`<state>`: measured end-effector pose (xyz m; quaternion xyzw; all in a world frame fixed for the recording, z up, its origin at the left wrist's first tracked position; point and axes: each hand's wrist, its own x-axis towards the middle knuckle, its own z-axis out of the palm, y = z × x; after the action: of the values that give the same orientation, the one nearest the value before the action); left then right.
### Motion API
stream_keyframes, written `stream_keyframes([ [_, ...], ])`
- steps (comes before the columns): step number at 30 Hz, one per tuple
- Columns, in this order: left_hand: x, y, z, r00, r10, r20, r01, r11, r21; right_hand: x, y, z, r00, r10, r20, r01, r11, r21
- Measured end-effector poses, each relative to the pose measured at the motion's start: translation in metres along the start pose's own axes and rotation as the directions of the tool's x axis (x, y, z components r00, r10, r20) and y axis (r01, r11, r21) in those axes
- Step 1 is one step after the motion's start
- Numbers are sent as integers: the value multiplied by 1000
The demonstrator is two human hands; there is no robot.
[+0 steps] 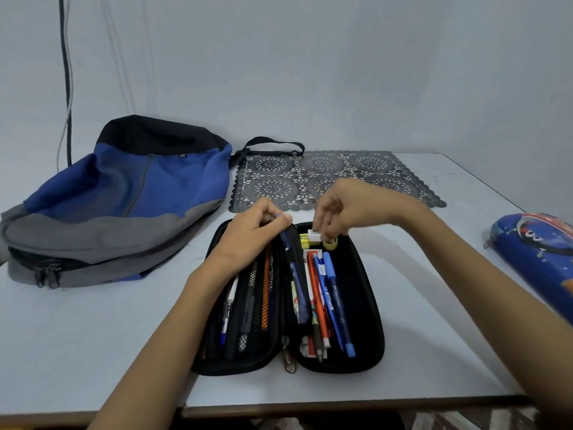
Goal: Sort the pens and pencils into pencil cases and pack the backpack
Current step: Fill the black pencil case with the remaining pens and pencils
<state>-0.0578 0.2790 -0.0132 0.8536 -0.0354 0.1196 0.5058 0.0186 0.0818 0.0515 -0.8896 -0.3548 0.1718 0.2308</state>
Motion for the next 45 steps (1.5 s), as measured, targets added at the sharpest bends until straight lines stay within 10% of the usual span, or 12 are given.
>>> stream_keyframes([
  [10,-1,0,0,1000,-6,-5,6,1000,-17,-14,-10,33,982,-37,-184,-37,925,-379],
  [26,0,-2,0,1000,19,10,-19,1000,21,-46,-8,48,946,117,-304,-197,949,-246],
  [31,4,7,2,996,47,72,-59,984,171,-47,8,41,927,157,-341,-130,986,99],
  [38,5,36,26,949,65,308,-261,710,654,-45,26,43,886,278,-371,-108,902,418],
  [45,-1,36,49,936,77,344,-336,484,808,-38,37,49,875,290,-388,-135,915,380],
])
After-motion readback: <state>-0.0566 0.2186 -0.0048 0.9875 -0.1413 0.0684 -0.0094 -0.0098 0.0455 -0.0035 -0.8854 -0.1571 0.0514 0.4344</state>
